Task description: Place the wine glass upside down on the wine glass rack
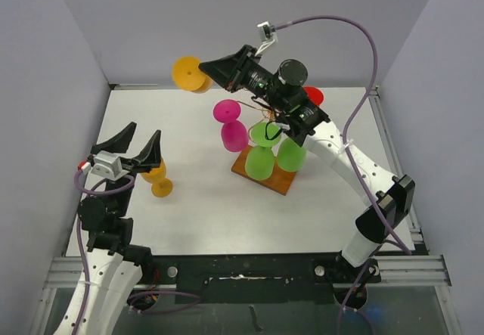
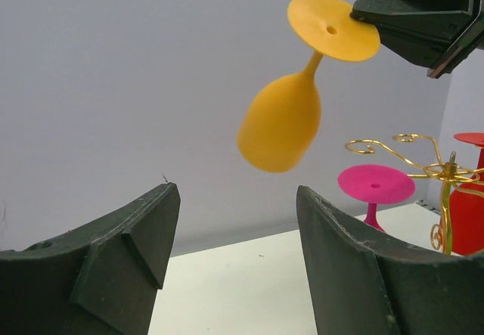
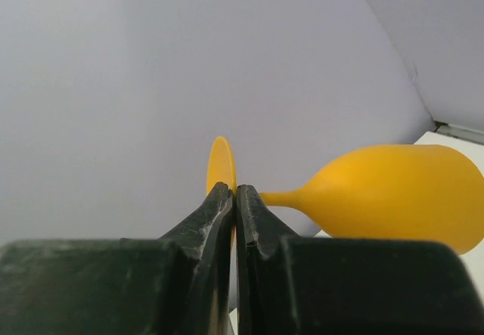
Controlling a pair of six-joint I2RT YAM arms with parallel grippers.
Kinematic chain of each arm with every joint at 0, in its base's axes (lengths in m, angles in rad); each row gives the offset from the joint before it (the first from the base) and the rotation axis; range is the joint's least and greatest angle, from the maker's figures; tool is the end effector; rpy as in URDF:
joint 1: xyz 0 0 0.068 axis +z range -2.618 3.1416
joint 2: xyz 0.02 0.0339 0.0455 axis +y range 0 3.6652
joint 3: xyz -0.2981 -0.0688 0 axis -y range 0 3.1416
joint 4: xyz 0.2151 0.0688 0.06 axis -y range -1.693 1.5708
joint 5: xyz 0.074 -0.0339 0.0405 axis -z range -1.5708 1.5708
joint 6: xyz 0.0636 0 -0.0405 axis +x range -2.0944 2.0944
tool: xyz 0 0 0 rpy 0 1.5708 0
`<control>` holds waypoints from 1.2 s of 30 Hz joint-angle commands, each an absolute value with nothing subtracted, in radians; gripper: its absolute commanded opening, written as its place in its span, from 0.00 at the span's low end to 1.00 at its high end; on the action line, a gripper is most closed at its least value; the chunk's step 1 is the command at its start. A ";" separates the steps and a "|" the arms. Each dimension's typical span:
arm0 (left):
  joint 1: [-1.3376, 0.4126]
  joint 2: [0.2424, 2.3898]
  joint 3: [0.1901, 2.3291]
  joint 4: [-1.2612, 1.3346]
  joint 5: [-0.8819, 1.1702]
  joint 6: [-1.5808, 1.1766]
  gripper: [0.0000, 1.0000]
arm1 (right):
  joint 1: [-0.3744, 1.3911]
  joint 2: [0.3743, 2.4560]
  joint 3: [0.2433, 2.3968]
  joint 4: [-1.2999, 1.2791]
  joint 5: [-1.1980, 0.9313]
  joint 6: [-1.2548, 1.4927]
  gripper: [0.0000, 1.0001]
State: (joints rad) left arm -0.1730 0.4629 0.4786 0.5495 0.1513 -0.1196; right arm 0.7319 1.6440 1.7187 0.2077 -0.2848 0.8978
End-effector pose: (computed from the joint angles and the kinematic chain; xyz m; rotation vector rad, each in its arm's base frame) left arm 0.0801 -0.0237 0.3833 0.1659 1.0048 -0.3431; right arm 0.2719 0.2683 0.5243 -0.1557 1.4677 1.5471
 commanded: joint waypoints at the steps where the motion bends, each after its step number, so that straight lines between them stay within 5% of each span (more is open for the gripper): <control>1: -0.173 0.461 0.496 0.552 0.069 -0.154 0.62 | 0.648 1.665 1.801 0.338 -0.360 0.905 0.00; 18: -0.177 0.479 0.553 0.436 0.107 -0.244 0.62 | 0.332 1.612 1.767 0.215 -0.385 0.911 0.00; 36: -0.172 0.489 0.535 0.456 0.122 -0.250 0.62 | 0.234 1.536 1.645 0.027 -0.497 0.907 0.00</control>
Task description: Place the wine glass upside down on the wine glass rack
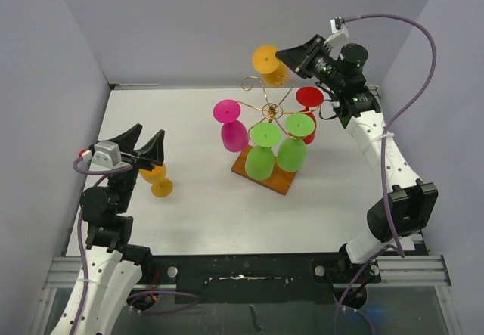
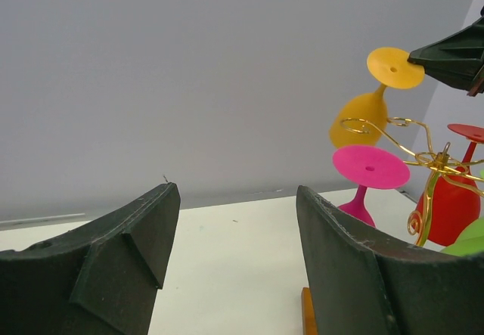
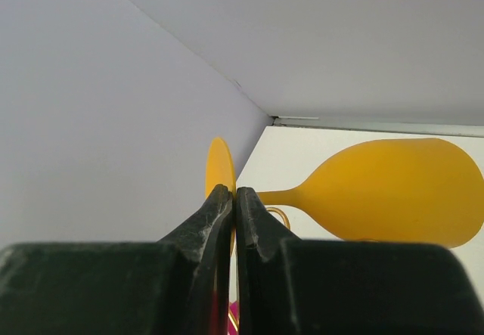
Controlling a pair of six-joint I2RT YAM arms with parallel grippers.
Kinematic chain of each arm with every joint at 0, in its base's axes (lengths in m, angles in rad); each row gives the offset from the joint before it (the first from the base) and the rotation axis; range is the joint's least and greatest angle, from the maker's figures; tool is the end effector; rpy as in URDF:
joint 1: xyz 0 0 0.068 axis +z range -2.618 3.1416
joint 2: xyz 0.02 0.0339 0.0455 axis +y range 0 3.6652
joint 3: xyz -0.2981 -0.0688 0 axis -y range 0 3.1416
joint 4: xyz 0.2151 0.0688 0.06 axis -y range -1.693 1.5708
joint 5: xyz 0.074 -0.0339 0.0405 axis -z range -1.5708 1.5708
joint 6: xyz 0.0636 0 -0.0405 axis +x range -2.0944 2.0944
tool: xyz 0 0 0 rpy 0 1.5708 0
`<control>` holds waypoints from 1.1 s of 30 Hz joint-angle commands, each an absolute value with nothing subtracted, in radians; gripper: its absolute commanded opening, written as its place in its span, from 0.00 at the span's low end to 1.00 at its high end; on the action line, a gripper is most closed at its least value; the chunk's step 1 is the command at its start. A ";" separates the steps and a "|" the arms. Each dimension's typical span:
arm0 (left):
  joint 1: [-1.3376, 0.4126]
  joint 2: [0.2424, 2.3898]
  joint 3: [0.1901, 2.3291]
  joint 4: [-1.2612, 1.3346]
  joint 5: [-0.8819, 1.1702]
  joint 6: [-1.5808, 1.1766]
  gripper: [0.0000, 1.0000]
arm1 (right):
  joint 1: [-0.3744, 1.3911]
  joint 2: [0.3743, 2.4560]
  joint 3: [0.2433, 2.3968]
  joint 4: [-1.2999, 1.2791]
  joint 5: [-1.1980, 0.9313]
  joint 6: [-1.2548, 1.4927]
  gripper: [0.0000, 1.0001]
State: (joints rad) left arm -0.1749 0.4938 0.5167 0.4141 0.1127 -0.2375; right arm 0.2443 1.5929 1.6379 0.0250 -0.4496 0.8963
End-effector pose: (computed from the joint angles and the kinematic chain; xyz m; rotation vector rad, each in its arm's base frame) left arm 0.0928 -0.0237 0.3778 0.0654 1.1451 -0.4305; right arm 0.3521 0.1162 0.4903 0.1402 1.6364 1.2307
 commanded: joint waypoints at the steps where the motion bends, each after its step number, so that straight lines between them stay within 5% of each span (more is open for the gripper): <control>1: -0.172 0.490 0.536 0.455 0.121 -0.249 0.62 | 0.232 1.535 1.643 0.023 -0.502 0.911 0.00; 33: -0.171 0.483 0.559 0.410 0.092 -0.241 0.62 | 0.209 1.435 1.501 -0.007 -0.499 0.945 0.00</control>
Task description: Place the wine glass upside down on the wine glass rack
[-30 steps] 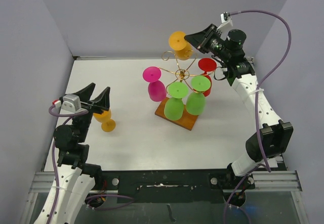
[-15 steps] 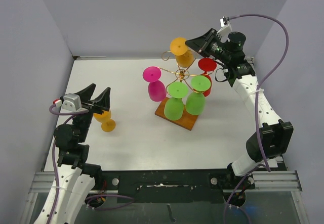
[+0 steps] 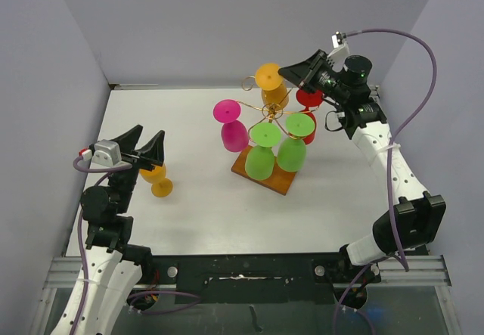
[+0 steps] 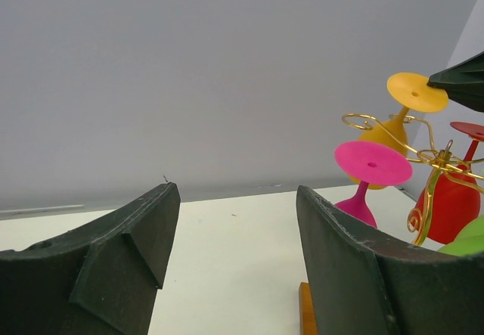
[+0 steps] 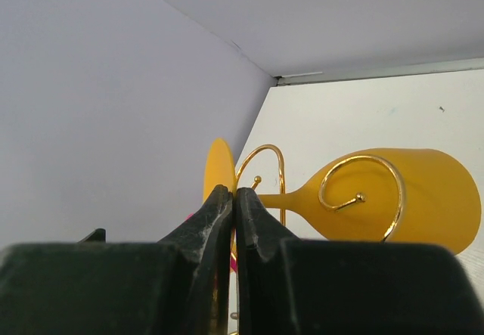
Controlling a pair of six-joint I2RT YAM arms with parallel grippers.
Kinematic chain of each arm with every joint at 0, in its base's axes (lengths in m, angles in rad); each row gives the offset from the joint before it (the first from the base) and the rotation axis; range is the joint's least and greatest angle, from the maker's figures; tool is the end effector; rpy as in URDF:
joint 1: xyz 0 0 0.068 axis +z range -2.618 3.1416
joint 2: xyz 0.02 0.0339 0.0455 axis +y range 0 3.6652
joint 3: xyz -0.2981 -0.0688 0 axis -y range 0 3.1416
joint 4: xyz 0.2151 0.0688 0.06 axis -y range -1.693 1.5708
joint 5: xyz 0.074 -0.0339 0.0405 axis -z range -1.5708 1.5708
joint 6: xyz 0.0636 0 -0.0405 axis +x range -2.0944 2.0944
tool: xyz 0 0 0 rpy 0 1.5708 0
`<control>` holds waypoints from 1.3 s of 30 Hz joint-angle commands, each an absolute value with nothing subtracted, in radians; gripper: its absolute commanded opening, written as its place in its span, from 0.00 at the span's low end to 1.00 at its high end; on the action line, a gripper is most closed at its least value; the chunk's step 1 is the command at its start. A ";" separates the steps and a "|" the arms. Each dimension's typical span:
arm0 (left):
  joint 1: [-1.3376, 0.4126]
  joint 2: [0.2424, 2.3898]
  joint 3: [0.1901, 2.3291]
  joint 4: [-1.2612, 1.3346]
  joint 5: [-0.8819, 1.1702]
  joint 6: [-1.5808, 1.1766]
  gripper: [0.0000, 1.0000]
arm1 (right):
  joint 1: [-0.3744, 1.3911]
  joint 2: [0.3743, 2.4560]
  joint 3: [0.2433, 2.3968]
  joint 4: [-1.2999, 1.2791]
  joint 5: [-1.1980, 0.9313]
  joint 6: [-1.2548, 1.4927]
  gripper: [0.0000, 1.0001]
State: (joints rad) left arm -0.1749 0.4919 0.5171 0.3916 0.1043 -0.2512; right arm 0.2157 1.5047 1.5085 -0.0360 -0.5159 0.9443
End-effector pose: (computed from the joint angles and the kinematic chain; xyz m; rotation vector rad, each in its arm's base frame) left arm 0.0936 -0.0233 0.3753 0.0489 1.1661 -0.4373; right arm 0.3297 0.1044 0.4676 0.2009 1.7515 1.2834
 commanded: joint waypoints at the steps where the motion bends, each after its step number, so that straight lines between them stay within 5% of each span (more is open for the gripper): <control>1: -0.172 0.483 0.558 0.407 0.092 -0.241 0.62 | 0.208 1.432 1.498 -0.010 -0.498 0.944 0.00; 39: -0.170 0.476 0.565 0.398 0.078 -0.230 0.62 | 0.188 1.424 1.481 -0.050 -0.267 0.858 0.00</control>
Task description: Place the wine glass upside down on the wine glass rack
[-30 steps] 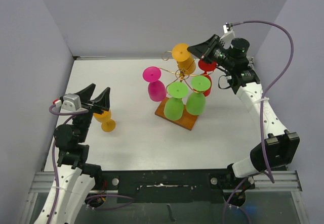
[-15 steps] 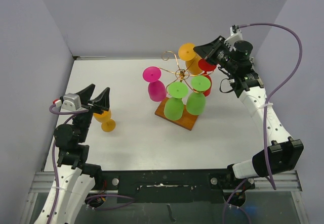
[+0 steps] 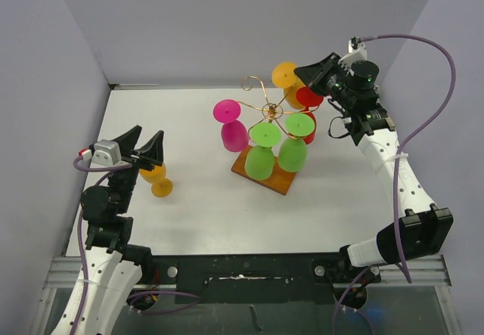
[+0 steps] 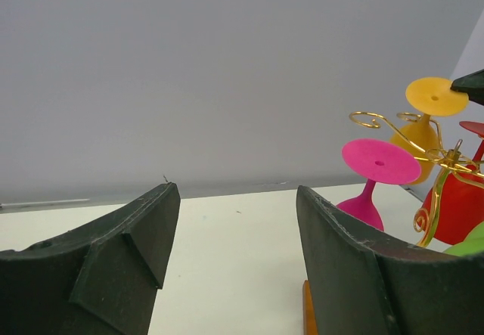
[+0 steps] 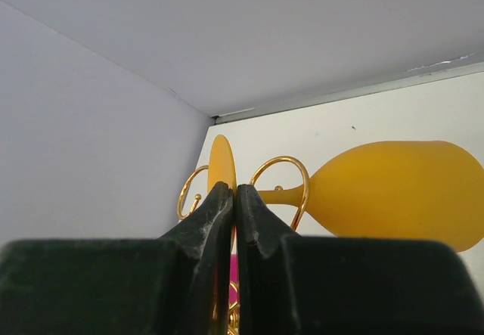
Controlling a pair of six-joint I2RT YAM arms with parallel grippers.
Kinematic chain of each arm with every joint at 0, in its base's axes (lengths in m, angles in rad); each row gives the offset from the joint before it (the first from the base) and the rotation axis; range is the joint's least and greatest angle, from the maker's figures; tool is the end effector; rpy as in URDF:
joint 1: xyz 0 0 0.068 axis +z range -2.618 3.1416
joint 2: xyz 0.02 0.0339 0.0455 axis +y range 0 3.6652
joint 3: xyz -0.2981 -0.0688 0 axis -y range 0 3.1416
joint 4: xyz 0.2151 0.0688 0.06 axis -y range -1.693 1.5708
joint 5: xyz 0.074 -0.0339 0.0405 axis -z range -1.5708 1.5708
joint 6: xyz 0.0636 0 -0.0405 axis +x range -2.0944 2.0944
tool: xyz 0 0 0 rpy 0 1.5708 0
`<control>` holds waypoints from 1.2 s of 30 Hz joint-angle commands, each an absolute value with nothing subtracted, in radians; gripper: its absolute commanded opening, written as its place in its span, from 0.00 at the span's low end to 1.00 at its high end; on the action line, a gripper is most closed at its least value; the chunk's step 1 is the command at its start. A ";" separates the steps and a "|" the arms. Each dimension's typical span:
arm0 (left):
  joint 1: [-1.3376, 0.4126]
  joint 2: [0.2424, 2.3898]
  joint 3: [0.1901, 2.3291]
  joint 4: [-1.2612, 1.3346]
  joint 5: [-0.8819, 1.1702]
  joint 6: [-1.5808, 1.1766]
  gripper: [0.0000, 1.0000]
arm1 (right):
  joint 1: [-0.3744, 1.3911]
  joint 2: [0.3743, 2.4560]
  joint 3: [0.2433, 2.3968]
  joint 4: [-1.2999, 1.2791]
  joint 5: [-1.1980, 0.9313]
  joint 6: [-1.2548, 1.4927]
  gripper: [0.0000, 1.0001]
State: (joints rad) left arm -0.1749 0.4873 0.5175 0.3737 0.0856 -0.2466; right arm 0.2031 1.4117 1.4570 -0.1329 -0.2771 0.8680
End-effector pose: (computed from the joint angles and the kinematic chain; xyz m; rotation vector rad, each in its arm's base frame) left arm 0.0937 -0.0221 0.3735 0.0341 1.1781 -0.4220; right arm 0.3095 0.0815 0.4657 0.3595 1.7256 1.0270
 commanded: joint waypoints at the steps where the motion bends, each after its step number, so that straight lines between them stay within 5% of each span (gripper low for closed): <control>1: -0.170 0.477 0.564 0.401 0.079 -0.230 0.62 | 0.186 1.430 1.483 -0.046 -0.270 0.858 0.00; 15: -0.170 0.476 0.566 0.396 0.089 -0.232 0.62 | 0.175 1.504 1.547 -0.054 -0.352 0.828 0.00; 36: -0.165 0.480 0.576 0.381 0.090 -0.242 0.63 | 0.180 1.560 1.649 -0.187 -0.360 0.758 0.27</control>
